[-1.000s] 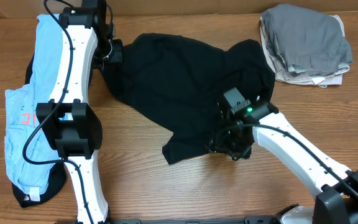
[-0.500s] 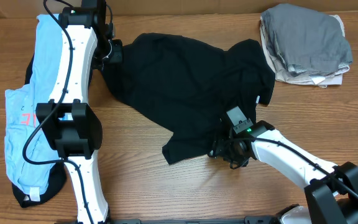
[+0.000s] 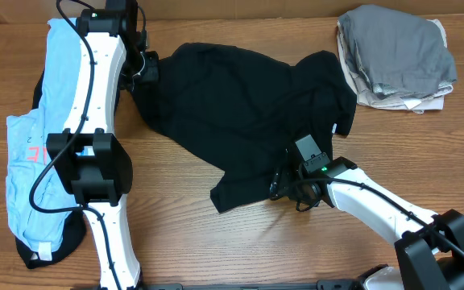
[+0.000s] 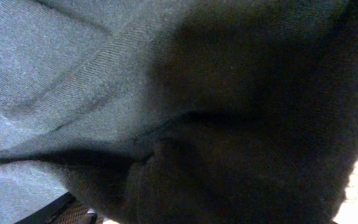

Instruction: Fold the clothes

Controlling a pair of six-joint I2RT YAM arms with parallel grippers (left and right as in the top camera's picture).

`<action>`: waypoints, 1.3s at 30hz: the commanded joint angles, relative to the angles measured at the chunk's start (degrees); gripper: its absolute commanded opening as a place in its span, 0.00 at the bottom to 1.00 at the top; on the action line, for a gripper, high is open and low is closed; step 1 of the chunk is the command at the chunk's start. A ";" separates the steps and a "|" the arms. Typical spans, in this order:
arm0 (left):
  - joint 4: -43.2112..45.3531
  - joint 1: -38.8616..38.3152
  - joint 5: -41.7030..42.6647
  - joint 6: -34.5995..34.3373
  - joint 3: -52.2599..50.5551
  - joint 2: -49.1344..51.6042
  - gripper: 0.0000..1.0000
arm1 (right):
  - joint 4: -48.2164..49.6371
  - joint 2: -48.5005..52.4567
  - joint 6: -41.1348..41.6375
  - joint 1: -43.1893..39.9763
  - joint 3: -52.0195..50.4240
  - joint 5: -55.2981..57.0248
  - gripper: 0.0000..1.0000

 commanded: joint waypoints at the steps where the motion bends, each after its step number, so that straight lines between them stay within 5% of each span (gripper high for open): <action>1: 0.04 0.46 -0.42 0.07 1.29 -1.53 0.04 | 0.24 2.05 -0.68 -0.20 -0.90 0.98 0.74; 6: 0.04 0.48 -0.42 0.07 1.29 -1.53 0.04 | 1.09 2.14 -0.72 -0.20 -0.90 1.22 0.55; 12: 0.11 0.50 -1.40 0.09 1.29 -1.53 0.04 | 1.25 2.12 -1.31 -0.35 -0.76 2.73 0.04; 19: -2.36 2.82 -7.43 0.22 2.23 -2.19 0.04 | -23.06 -1.68 -5.77 -5.05 10.27 0.13 0.04; 26: -4.24 5.92 -7.39 0.22 2.43 -3.69 0.04 | -55.04 -3.17 -16.65 -10.99 34.99 -1.79 0.05; 31: -3.87 5.75 -7.41 0.24 2.40 -3.65 0.04 | -51.87 -1.97 -20.33 -12.48 39.76 -1.84 0.11; 39: -3.23 4.94 -7.39 0.22 2.40 -3.65 0.04 | -47.58 2.69 -20.44 -12.48 39.76 -1.44 0.04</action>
